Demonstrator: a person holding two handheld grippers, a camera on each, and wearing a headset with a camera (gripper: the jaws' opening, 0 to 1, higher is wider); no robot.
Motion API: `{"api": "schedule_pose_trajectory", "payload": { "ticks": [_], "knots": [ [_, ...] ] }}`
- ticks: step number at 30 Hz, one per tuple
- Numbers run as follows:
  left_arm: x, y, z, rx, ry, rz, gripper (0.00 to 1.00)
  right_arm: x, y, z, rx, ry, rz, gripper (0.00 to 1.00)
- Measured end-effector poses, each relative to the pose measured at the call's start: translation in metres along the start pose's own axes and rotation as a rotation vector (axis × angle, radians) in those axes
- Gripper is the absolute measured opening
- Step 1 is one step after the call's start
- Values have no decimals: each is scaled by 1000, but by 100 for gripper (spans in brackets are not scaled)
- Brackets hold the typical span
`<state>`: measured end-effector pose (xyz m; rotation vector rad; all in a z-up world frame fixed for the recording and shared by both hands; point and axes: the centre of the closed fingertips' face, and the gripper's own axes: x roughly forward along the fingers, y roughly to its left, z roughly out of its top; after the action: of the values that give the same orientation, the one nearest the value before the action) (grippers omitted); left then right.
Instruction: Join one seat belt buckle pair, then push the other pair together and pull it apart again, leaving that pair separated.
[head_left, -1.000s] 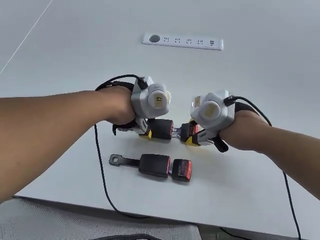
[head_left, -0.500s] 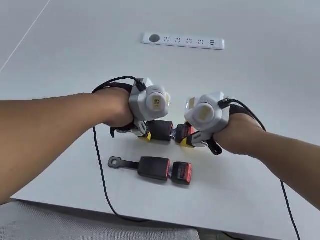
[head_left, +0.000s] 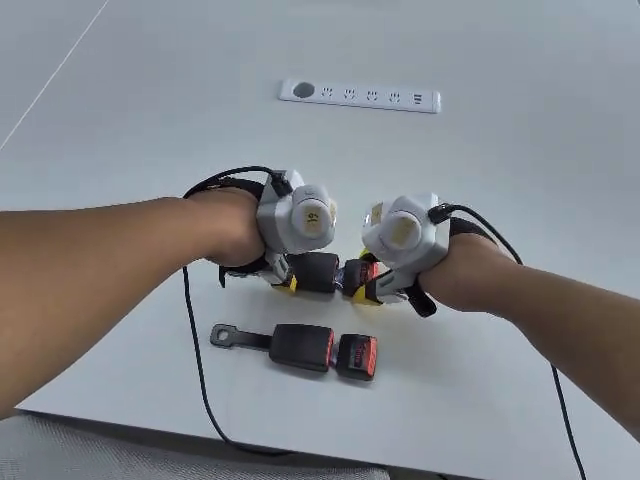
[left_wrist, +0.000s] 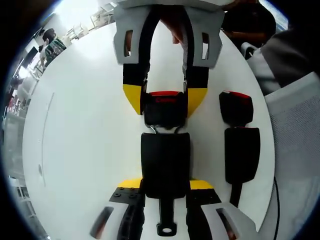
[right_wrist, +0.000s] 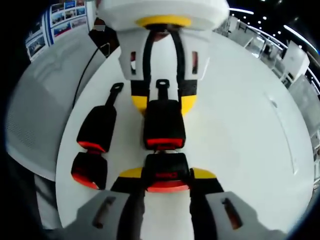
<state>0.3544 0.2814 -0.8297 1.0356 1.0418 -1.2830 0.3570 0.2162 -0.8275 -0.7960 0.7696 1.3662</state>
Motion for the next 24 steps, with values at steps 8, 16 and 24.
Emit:
{"api": "schedule_pose_trajectory", "payload": {
  "ticks": [8,16,24],
  "knots": [
    [-1,-1,-1,-3,-14,3,31,-2,0,-1,3,-13,-2,34],
    [0,-1,-1,-8,-7,3,31,-6,0,-9,6,8,-14,35],
    [0,-1,-2,-15,0,11,31,-10,1,-14,-8,-18,-38,36]
  ]
}}
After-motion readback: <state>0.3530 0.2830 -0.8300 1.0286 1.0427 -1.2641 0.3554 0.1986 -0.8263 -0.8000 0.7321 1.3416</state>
